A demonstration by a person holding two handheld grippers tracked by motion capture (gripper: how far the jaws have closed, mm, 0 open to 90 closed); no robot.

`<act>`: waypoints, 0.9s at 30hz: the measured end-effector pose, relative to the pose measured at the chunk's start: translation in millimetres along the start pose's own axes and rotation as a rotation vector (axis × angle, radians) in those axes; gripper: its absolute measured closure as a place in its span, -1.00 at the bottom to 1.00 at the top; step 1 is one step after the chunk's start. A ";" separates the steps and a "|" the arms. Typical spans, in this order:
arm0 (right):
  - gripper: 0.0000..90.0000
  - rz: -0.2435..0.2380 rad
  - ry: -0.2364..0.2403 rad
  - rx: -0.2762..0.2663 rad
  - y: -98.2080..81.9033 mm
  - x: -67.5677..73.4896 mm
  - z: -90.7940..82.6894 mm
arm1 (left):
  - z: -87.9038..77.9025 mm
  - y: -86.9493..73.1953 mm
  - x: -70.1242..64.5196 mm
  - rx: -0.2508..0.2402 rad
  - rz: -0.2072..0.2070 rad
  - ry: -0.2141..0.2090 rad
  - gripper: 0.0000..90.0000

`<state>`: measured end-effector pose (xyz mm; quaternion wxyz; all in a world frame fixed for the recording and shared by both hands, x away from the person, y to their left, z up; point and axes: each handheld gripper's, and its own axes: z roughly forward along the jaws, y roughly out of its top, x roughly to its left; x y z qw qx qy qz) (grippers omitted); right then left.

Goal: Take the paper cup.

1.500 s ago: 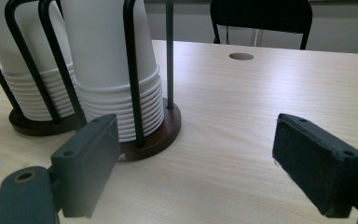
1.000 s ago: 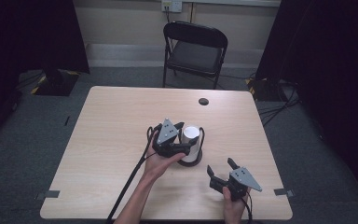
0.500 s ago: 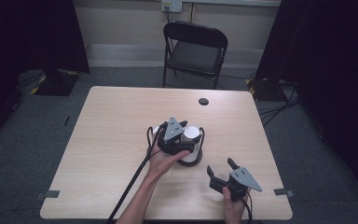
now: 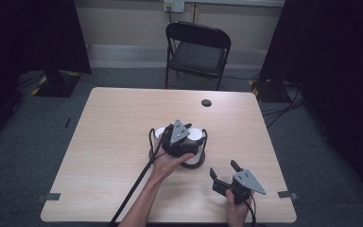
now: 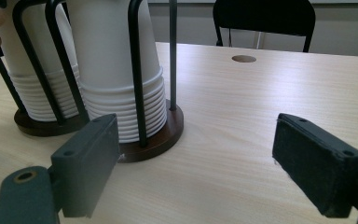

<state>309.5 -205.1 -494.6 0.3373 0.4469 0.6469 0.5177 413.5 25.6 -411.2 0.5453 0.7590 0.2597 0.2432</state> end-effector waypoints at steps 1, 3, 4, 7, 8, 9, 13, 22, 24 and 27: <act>-0.69 0.000 -0.001 0.000 0.0 0.0 0.0 | -0.1 0.2 0.2 0.003 0.006 -0.001 -0.26; -0.68 -0.001 -0.001 -0.001 0.0 0.2 -0.1 | -0.4 0.3 0.5 0.003 0.001 -0.004 -0.24; -0.68 -0.003 -0.001 -0.001 0.0 0.2 -0.2 | -0.4 0.3 0.8 0.002 0.000 -0.005 -0.23; -0.69 -0.002 -0.001 -0.002 -0.1 0.1 -0.2 | -0.3 0.7 1.7 0.005 -0.007 -0.006 -0.23; -0.68 -0.002 0.000 -0.003 -0.1 0.1 -0.4 | -0.2 0.7 1.7 0.003 -0.012 -0.009 -0.23; -0.69 -0.001 -0.001 -0.003 -0.1 0.1 -0.4 | -0.2 0.9 1.6 0.002 -0.015 -0.010 -0.22; -0.68 -0.001 0.000 -0.004 -0.1 0.1 -0.4 | -0.5 1.5 1.3 -0.005 -0.022 -0.007 -0.22; -0.69 -0.002 -0.001 -0.004 -0.2 0.1 -0.4 | -6.8 6.7 2.4 -0.033 -0.040 -0.003 -0.22; -0.68 -0.002 -0.002 -0.004 -0.2 0.1 -0.5 | -6.9 7.1 2.7 -0.038 -0.047 -0.001 -0.22; -0.68 -0.002 -0.003 -0.006 -0.2 0.3 -0.4 | -7.7 7.9 2.9 -0.041 -0.047 -0.001 -0.22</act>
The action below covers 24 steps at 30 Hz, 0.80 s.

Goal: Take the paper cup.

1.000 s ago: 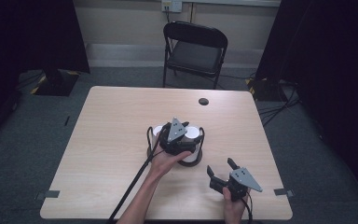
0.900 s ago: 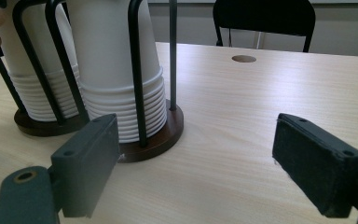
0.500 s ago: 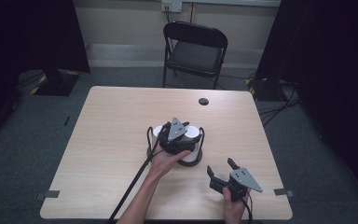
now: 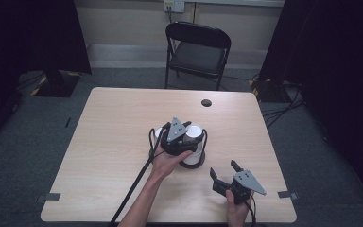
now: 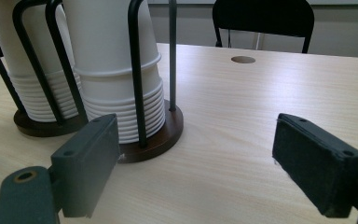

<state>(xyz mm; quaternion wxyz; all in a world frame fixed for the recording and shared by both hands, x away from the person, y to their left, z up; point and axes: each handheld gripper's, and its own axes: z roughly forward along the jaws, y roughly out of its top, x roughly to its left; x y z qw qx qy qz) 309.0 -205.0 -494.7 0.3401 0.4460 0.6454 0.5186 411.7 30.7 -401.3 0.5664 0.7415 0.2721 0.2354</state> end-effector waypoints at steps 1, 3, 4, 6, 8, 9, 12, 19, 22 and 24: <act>-0.68 -0.001 0.001 0.000 0.0 -0.1 0.0 | -0.4 0.3 -0.1 -0.003 -0.003 0.000 -0.22; -0.68 0.000 0.001 -0.001 0.0 -0.1 0.0 | -1.7 1.4 0.1 -0.004 0.001 0.006 -0.22; -0.69 -0.001 0.000 -0.001 0.0 -0.1 0.0 | -2.2 2.0 0.1 -0.010 0.000 0.006 -0.22; -0.68 -0.001 0.001 0.000 0.0 -0.1 -0.1 | -3.3 2.9 0.3 -0.016 -0.001 0.007 -0.22; -0.67 0.001 0.000 0.000 0.0 -0.1 -0.1 | -3.4 3.7 0.8 -0.018 -0.012 0.009 -0.22; -0.65 -0.001 0.004 0.001 0.0 -0.1 -0.2 | -3.4 3.9 0.7 -0.018 -0.011 0.010 -0.22; -0.65 -0.002 0.006 0.003 0.1 -0.1 0.0 | -3.9 5.0 0.6 -0.023 -0.006 0.015 -0.22; -0.65 0.001 0.005 0.002 0.1 -0.2 0.0 | -8.0 8.0 1.7 -0.038 -0.014 0.021 -0.22; -0.66 0.001 0.004 0.002 0.1 -0.3 0.0 | -9.7 9.2 3.3 -0.050 -0.026 0.019 -0.22; -0.66 0.000 0.004 0.003 0.1 -0.2 0.0 | -10.3 9.6 3.9 -0.055 -0.032 0.022 -0.22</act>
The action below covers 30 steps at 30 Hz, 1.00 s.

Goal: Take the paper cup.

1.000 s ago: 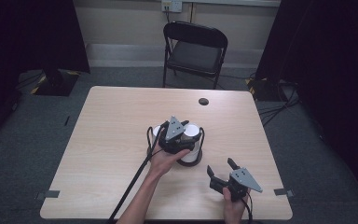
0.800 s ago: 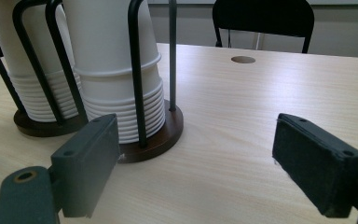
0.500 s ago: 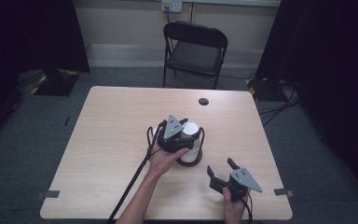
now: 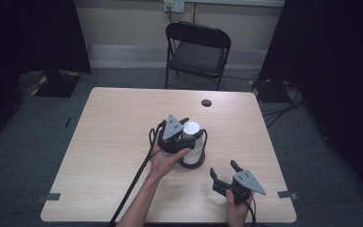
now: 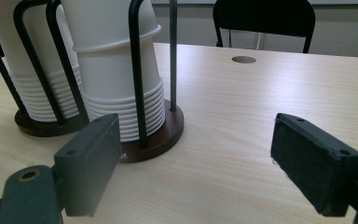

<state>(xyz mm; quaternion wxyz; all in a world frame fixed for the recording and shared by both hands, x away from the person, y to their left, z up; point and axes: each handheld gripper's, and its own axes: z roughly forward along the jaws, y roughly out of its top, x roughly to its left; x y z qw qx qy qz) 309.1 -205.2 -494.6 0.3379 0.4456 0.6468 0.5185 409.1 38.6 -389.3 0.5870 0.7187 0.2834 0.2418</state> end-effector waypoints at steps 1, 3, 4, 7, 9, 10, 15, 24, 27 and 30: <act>-0.66 -0.001 0.000 0.000 0.0 0.0 0.1 | 0.0 0.1 -0.4 -0.001 0.000 -0.001 -0.22; -0.66 -0.001 0.000 0.000 0.0 -0.1 0.1 | -0.1 0.1 -1.3 -0.004 0.001 0.002 -0.22; -0.66 -0.001 0.000 0.000 0.0 -0.1 0.0 | 0.1 0.0 -1.5 -0.004 0.007 0.000 -0.22; -0.66 -0.003 -0.001 0.001 0.0 0.2 0.2 | -0.4 0.4 -1.3 -0.005 0.002 0.004 -0.22; -0.66 -0.005 -0.002 0.001 0.1 0.4 0.2 | -1.4 1.4 -1.1 -0.014 -0.008 0.001 -0.22; -0.66 -0.004 -0.001 0.002 0.0 0.3 0.2 | -2.1 2.0 -0.7 -0.019 -0.004 0.004 -0.22; -0.66 -0.004 -0.002 0.002 0.0 0.4 0.2 | -6.1 4.6 -3.6 -0.037 0.009 0.009 -0.22; -0.66 -0.007 -0.003 0.000 0.0 0.7 0.1 | -10.8 8.5 -0.1 -0.072 -0.009 0.005 -0.22; -0.66 -0.005 -0.003 0.000 0.0 0.5 0.0 | -11.1 9.5 -1.2 -0.076 -0.007 0.001 -0.22; -0.66 -0.007 -0.003 0.000 -0.1 0.6 0.0 | -12.8 10.7 -0.9 -0.085 -0.007 0.006 -0.22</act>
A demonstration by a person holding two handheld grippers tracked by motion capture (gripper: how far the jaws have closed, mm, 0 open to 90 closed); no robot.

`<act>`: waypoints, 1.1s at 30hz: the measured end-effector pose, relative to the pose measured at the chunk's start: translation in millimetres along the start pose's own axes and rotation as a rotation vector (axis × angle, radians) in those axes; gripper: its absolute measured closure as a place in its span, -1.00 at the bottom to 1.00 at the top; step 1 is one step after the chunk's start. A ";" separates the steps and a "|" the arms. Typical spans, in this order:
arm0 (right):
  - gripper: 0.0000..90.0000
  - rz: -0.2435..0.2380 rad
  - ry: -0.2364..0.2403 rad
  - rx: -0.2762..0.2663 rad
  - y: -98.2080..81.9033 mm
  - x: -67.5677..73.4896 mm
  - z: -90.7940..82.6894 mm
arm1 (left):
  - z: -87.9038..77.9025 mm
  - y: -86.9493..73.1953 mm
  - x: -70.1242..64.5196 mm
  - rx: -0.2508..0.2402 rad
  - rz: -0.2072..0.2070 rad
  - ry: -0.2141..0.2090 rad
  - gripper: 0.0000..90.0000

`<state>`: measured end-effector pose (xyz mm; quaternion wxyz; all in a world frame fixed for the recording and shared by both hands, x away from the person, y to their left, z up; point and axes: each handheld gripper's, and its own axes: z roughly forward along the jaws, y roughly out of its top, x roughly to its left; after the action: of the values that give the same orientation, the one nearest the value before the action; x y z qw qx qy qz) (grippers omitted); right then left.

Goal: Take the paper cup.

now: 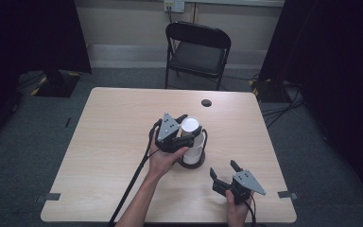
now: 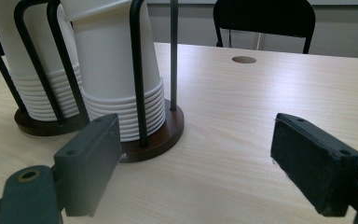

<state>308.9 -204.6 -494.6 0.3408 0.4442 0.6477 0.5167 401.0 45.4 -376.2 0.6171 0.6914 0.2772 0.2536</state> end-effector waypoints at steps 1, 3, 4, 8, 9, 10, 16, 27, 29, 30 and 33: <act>-0.66 0.000 0.000 0.001 0.0 0.1 0.0 | -0.6 0.7 0.1 -0.006 -0.001 0.003 -0.22; -0.66 -0.001 0.000 0.001 0.1 0.1 0.1 | -1.5 2.2 0.4 -0.012 -0.002 0.000 -0.22; -0.66 -0.002 0.000 0.001 0.0 0.1 0.1 | -2.0 3.3 0.8 -0.018 -0.005 0.001 -0.22; -0.66 0.002 0.000 0.000 0.0 0.0 -0.1 | -3.1 4.9 1.3 -0.025 -0.016 -0.003 -0.22; -0.66 0.002 0.000 0.000 0.0 0.0 -0.1 | -3.3 5.0 1.5 -0.025 -0.018 -0.003 -0.22; -0.66 0.002 0.001 0.001 0.1 0.0 -0.1 | -3.3 5.3 1.6 -0.029 -0.025 -0.007 -0.22; -0.66 0.004 0.001 0.000 0.0 -0.3 0.2 | -6.0 11.6 2.4 -0.044 -0.024 -0.014 -0.22; -0.66 0.002 -0.004 0.002 0.1 0.1 0.3 | -17.5 19.2 3.7 -0.072 -0.044 -0.016 -0.22; -0.66 0.005 -0.002 0.002 0.1 -0.1 0.6 | -20.0 19.9 3.0 -0.069 -0.035 -0.002 -0.22; -0.66 0.006 -0.002 0.002 0.1 -0.2 0.7 | -22.9 20.1 2.4 -0.074 -0.050 -0.005 -0.22; -0.66 0.007 -0.003 0.004 0.2 -0.3 0.9 | -28.3 20.7 2.3 -0.078 -0.053 -0.008 -0.22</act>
<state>309.9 -204.6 -494.6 0.3391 0.4477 0.6468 0.5160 384.6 65.4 -352.6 0.6512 0.6601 0.2830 0.2451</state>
